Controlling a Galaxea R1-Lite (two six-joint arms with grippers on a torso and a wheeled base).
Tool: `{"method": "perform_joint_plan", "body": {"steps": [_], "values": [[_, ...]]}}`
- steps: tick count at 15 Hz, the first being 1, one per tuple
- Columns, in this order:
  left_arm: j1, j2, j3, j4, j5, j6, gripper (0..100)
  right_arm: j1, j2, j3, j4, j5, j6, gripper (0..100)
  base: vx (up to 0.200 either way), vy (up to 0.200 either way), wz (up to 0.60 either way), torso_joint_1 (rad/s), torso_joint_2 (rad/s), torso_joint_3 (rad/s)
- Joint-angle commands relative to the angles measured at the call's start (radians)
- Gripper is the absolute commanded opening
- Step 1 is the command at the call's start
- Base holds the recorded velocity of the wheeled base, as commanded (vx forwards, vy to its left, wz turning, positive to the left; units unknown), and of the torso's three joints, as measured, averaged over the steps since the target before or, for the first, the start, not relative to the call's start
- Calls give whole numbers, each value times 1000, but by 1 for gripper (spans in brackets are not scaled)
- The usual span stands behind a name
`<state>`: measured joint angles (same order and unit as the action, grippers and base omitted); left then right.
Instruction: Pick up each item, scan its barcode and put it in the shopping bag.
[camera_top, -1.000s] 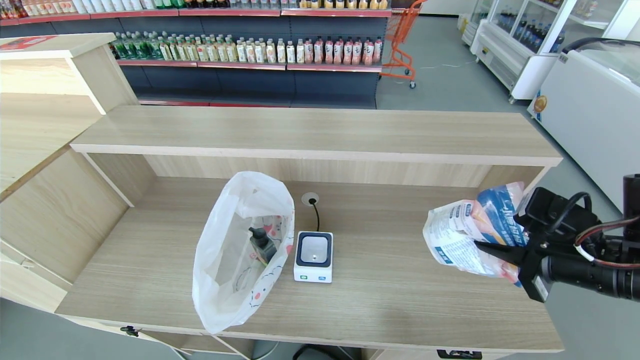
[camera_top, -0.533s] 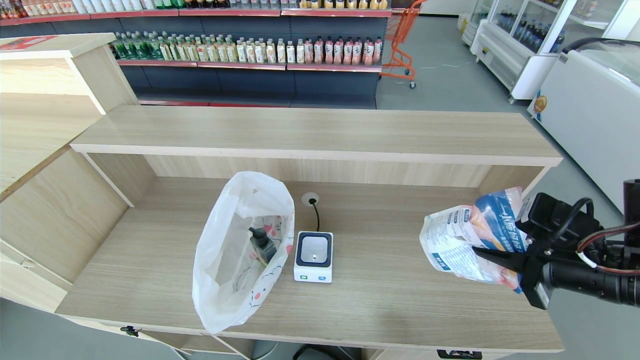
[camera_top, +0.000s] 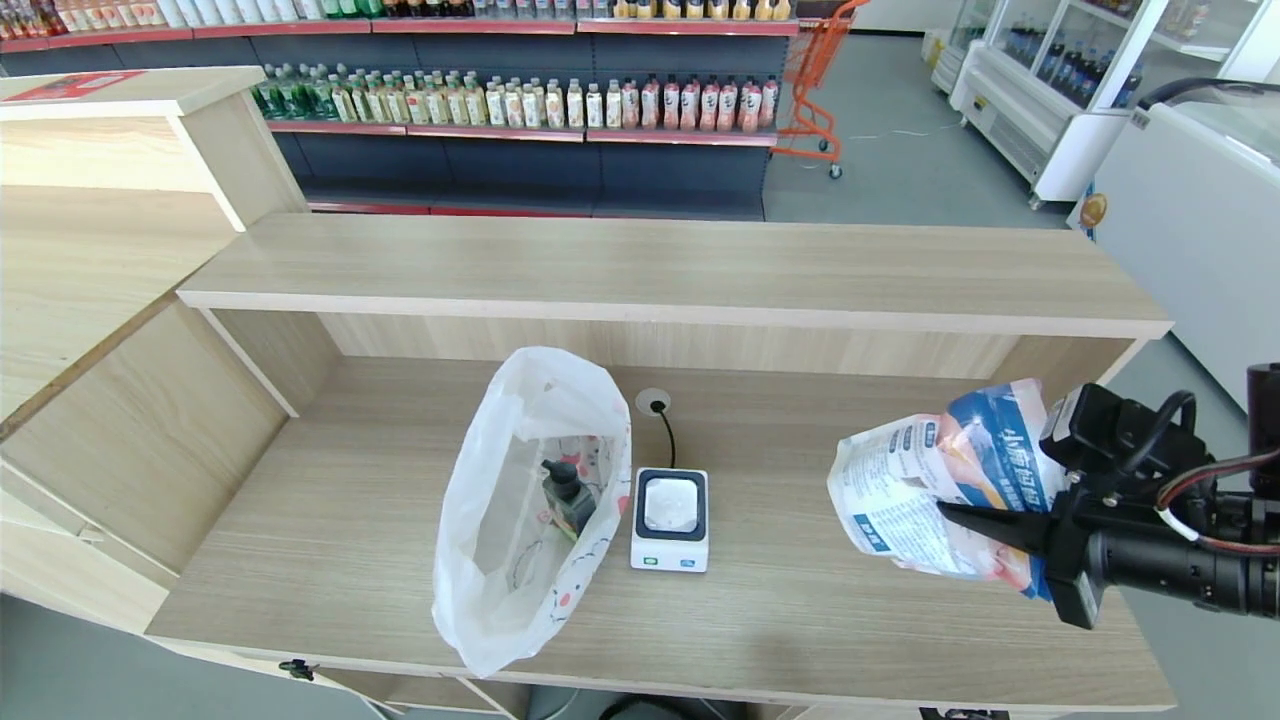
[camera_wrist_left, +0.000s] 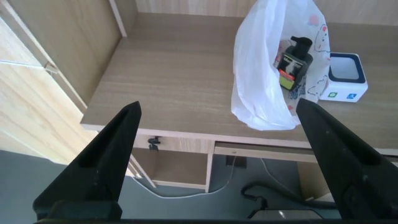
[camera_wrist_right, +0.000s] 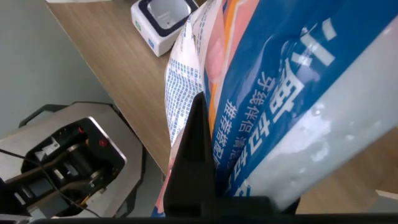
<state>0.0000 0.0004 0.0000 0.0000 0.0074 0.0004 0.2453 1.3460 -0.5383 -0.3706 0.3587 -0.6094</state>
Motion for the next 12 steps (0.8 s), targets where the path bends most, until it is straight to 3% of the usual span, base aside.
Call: {"method": "perform_joint_plan", "body": {"steps": [1, 5, 6, 8, 12], "values": [[0, 0, 0, 0, 0, 1, 100, -1, 1, 3, -1, 0, 28, 0, 0, 200, 0, -2, 7, 2], [0, 0, 0, 0, 0, 1, 100, -8, 28, 3, -1, -1, 40, 0, 0, 200, 0, 2, 1, 4], [0, 0, 0, 0, 0, 1, 100, -8, 42, 3, -1, -3, 39, 0, 200, 200, 0, -2, -2, 2], [0, 0, 0, 0, 0, 1, 100, -17, 78, 1, -4, -7, 30, 0, 200, 0, 0, 0, 2, 5], [0, 0, 0, 0, 0, 1, 100, -63, 234, -6, -165, 9, -47, 0, 0, 0, 0, 0, 0, 0]]}}
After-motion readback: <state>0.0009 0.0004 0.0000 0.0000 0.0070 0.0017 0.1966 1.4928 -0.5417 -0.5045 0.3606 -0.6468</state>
